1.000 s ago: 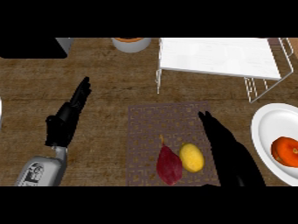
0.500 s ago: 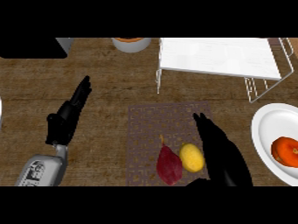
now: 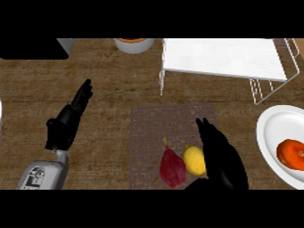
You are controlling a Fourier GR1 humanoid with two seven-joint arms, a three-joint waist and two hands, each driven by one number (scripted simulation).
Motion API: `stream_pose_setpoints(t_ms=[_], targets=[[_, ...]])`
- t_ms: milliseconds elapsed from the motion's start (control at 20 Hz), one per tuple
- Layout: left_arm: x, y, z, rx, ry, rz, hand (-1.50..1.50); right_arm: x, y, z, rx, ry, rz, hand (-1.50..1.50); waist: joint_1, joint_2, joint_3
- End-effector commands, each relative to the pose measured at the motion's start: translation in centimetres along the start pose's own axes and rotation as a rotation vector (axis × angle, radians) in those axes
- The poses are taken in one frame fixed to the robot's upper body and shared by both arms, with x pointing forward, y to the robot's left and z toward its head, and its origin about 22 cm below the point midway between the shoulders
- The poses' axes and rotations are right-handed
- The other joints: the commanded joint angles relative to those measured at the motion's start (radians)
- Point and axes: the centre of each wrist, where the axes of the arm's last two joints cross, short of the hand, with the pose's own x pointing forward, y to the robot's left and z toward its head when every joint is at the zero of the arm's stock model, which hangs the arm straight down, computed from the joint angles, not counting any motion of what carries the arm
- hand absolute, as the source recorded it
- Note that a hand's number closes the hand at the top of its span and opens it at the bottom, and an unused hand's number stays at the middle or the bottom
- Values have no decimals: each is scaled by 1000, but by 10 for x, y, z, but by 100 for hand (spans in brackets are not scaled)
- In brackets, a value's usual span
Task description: Pick the lemon from the placemat and place it in the tiered shelf
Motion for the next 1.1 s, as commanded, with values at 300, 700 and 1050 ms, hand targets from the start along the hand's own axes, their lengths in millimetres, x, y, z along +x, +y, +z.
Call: stream_pose_setpoints(t_ms=[300, 700, 1050], targets=[[-9, 17, 8, -8, -12, -7, 0, -18, 4, -23, 37, 2, 8, -150, 1, 0, 0], [2, -6, -8, -15, -1, -3, 0, -18, 20, -26, 63, 11, 35, -150, -1, 0, 0], [-1, 10, -2, 3, -11, 3, 0, -26, 18, -14, 59, -46, 172, 150, -1, 0, 0]])
